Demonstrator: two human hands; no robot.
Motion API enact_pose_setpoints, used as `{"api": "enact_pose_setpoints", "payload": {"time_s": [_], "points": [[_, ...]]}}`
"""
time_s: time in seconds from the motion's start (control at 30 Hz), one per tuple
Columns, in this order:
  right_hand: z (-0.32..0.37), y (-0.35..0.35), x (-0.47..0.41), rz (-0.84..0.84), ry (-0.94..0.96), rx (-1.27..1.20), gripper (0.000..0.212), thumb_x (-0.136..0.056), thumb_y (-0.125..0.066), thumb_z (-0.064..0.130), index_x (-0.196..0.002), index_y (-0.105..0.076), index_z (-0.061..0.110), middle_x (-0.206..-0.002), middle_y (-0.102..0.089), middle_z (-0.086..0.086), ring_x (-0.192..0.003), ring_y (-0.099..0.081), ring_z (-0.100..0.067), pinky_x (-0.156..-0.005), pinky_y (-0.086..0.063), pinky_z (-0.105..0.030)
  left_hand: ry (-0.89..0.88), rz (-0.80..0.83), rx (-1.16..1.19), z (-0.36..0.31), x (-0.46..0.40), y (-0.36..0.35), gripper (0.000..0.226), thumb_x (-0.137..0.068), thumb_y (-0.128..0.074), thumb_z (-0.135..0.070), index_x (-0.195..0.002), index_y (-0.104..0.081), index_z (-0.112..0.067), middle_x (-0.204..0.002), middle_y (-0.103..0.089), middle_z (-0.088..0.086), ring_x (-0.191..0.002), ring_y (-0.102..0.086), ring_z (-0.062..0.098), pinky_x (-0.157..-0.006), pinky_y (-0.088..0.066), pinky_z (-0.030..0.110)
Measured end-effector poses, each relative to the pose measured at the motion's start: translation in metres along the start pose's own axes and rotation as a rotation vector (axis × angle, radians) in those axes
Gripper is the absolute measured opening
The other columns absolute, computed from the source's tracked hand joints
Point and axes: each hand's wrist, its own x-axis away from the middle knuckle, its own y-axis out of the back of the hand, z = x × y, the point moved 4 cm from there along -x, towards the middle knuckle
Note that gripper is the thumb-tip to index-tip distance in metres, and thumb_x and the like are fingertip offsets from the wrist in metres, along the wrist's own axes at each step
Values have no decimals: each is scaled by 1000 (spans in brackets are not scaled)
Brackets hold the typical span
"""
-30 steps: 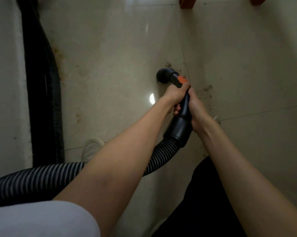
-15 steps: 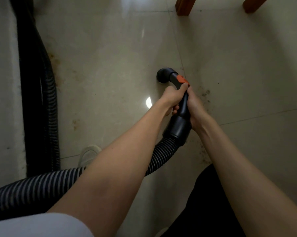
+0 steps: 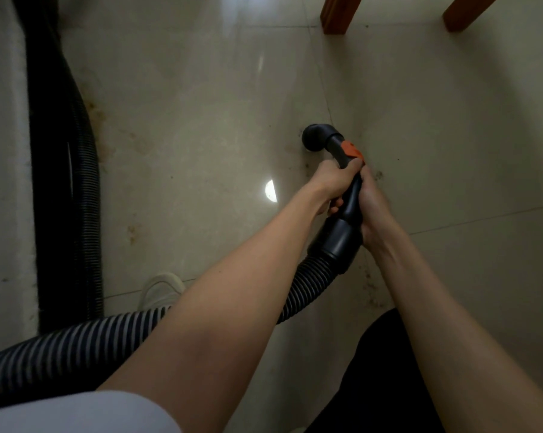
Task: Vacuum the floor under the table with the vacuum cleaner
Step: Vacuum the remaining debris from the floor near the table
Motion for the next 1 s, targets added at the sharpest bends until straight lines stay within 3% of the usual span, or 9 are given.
{"api": "enact_pose_setpoints", "payload": {"time_s": [0.27, 0.43, 0.6, 0.8, 1.0], "points": [[7, -6, -18, 36, 19, -14, 46, -102, -32, 48, -90, -58, 11, -45, -50, -1, -31, -44, -7, -32, -37, -15, 40, -22, -45, -11, -10, 8, 34, -98, -44, -37, -76, -45, -12, -61, -47, 3, -39, -37, 10, -30, -27, 10], [11, -15, -25, 42, 21, 22, 44, -102, -32, 47, -90, -57, 13, -43, -52, 0, -30, -44, -7, -32, -37, -14, 29, -58, -26, -15, -18, 17, 35, -97, -45, -37, -73, -44, -12, -58, -45, 3, -26, -35, 6, -30, -27, 10], [7, -28, -35, 96, -47, 80, 50, -99, -36, 53, -92, -60, 10, -44, -45, -2, -29, -43, -9, -31, -36, -16, 39, -146, 26, -9, -22, 32, 34, -96, -46, -38, -73, -44, -12, -60, -48, 4, -37, -39, 12, -31, -29, 10], [-1, -46, -29, 185, -84, 174, 58, -100, -27, 54, -74, -50, 7, -35, -40, -2, -26, -40, -11, -31, -34, -13, 59, -233, 103, 1, -16, 52, 30, -95, -47, -36, -84, -48, -8, -57, -46, 5, -33, -38, 12, -30, -29, 11], [-3, -42, -22, 178, -69, 190, 58, -100, -29, 54, -73, -48, 6, -38, -42, -3, -28, -41, -11, -31, -36, -15, 43, -183, 114, 2, -15, 52, 32, -96, -47, -35, -76, -44, -9, -58, -44, 6, -28, -38, 11, -31, -29, 12]]}}
